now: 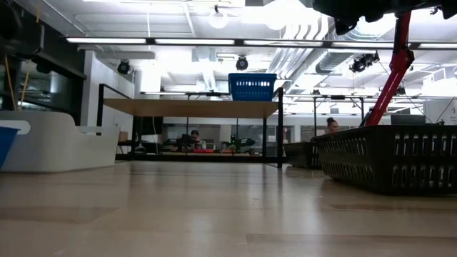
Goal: Stack baskets on shelf by color
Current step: Stack the blue bin on the blue bin on the shelf
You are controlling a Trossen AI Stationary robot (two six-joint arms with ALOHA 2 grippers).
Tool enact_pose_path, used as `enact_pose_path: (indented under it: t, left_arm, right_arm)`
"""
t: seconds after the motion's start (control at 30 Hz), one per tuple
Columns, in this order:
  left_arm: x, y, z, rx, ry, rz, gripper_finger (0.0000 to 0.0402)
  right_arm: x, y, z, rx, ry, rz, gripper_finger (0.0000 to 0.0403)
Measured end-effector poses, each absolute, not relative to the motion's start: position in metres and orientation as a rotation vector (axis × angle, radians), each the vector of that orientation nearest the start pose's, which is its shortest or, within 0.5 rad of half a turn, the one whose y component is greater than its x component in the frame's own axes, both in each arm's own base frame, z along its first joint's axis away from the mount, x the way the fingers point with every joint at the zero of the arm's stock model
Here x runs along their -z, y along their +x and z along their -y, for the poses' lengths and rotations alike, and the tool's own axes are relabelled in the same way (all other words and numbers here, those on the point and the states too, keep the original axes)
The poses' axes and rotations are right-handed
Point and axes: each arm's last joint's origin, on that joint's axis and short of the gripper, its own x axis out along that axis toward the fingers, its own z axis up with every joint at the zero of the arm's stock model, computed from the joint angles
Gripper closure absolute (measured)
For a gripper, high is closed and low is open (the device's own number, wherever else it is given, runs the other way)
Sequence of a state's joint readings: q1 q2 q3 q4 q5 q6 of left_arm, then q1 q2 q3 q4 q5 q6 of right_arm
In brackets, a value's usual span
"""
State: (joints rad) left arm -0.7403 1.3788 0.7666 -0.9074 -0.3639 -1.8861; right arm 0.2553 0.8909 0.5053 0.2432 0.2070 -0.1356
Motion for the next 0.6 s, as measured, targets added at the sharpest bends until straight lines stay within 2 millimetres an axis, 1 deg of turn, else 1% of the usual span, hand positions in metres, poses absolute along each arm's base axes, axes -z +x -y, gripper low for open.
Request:
enact_pose_path:
  t: [0.17, 0.2, 0.23, 0.4, 0.47, 0.6]
  left_arm:
    - [-0.177, 0.166, 0.137, -0.808, -0.810, -1.005, 0.0377]
    - [-0.177, 0.167, 0.138, -0.793, -0.814, -1.004, 0.0388]
    - [-0.177, 0.167, 0.139, -0.782, -0.819, -1.002, 0.0393]
    - [-0.178, 0.171, 0.143, -0.723, -0.836, -1.000, 0.0386]
    - [-0.179, 0.174, 0.146, -0.680, -0.857, -1.014, 0.0393]
    - [-0.189, 0.180, 0.154, -0.589, -0.873, -1.048, 0.0398]
  right_arm:
    - [-0.259, 0.194, -0.044, -0.057, -0.168, -0.135, 0.0402]
    - [-0.259, 0.194, -0.044, -0.057, -0.168, -0.135, 0.0402]
    - [-0.259, 0.194, -0.044, -0.058, -0.168, -0.135, 0.0402]
    - [-0.259, 0.194, -0.044, -0.057, -0.167, -0.135, 0.0402]
    - [-0.259, 0.194, -0.044, -0.057, -0.165, -0.135, 0.0402]
    - [-0.259, 0.194, -0.044, -0.058, -0.170, -0.135, 0.0402]
